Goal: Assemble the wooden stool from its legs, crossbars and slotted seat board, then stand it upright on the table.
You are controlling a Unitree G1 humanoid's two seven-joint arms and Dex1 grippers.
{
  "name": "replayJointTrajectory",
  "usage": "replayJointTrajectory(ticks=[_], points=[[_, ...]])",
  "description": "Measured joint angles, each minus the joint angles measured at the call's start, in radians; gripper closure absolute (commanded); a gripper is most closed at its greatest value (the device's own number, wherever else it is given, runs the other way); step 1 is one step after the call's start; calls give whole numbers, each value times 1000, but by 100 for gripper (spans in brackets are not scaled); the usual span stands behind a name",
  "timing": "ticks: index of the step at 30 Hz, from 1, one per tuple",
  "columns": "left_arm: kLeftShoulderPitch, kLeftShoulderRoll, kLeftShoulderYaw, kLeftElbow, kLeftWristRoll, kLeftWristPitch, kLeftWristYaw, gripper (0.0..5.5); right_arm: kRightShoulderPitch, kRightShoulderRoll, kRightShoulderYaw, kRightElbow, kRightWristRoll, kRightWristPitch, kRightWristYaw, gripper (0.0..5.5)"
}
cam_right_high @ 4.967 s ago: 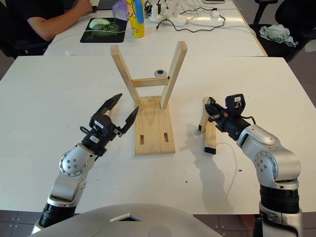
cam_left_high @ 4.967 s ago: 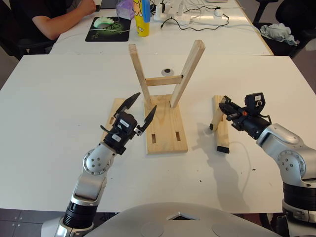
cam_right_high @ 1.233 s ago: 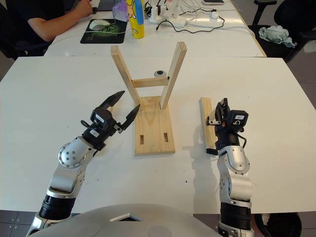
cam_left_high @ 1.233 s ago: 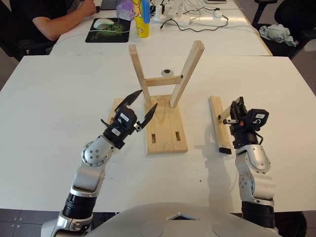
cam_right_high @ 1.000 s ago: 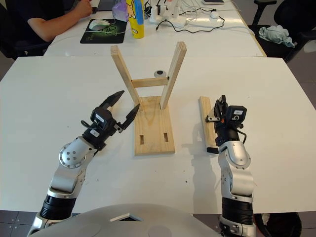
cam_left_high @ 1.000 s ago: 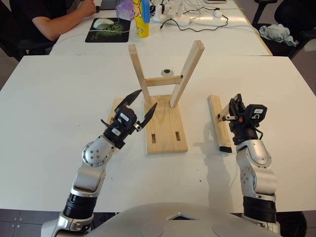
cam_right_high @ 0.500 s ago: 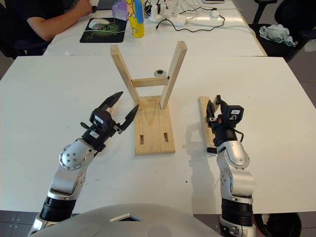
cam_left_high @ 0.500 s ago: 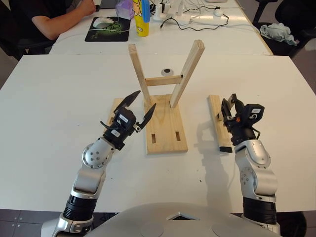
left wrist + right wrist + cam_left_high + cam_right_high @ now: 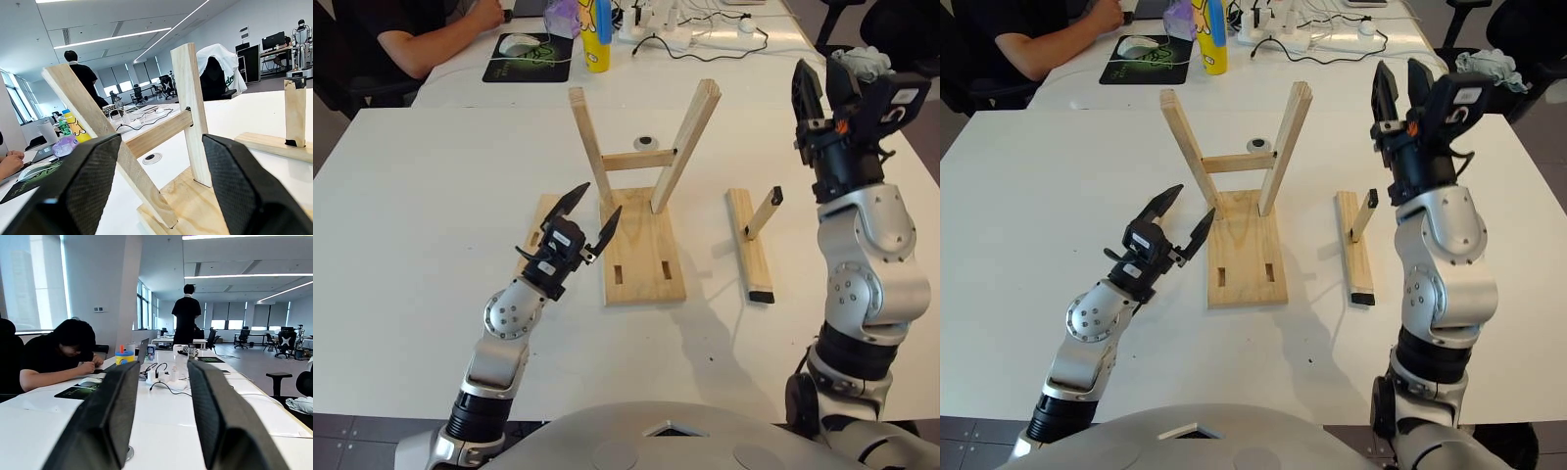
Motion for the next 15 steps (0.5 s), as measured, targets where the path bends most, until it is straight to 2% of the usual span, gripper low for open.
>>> replayJointTrajectory(ticks=[4,9,15], points=[[-2,-21,-13,12,10,-2,14,242,-46,-39,-3,130,-17,53,2,480],[-1,-33,-23,19,15,6,21,242,-46,-41,-10,180,-17,79,5,549],[0,-42,-26,28,17,5,29,242,-47,-42,9,176,-37,72,15,549]])
